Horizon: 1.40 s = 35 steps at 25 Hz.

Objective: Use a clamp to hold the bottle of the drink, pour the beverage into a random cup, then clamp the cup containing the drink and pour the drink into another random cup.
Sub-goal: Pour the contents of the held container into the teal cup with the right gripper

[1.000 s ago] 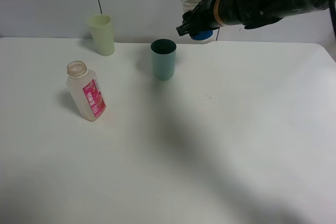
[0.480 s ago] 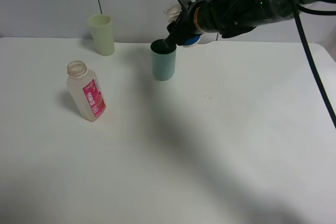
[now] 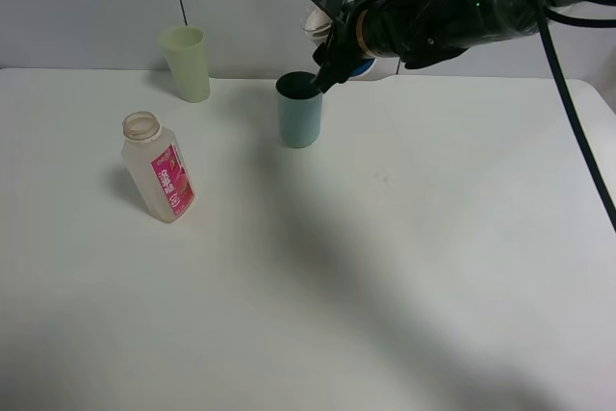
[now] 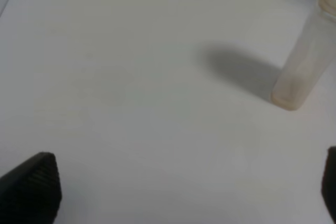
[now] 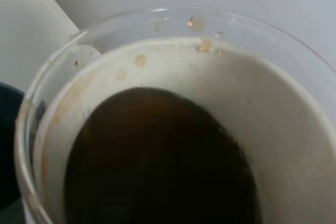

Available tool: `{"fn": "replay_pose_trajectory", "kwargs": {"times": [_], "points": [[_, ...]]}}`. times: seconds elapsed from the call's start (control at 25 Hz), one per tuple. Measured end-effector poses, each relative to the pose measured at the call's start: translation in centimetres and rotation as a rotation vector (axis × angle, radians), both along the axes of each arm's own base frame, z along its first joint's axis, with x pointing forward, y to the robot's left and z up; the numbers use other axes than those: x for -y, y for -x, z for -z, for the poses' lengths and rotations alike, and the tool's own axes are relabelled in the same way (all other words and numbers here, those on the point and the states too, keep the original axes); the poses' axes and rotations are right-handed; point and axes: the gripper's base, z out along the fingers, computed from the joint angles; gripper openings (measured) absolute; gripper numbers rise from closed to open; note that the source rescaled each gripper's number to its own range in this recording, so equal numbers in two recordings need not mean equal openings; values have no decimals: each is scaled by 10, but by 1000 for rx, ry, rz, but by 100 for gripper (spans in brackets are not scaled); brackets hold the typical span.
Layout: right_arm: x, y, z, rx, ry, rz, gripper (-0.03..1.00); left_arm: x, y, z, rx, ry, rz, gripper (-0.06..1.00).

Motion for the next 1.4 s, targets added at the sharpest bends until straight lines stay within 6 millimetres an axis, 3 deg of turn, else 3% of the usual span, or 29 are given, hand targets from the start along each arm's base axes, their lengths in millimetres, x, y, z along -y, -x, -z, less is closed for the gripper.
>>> {"fn": "replay_pose_trajectory", "kwargs": {"times": [0.72, 1.4], "points": [[1, 0, 0, 57, 182, -102, 0, 0, 0, 0, 0, 0, 0, 100], [-6, 5, -4, 111, 269, -60, 0, 0, 0, 0, 0, 0, 0, 100]]}}
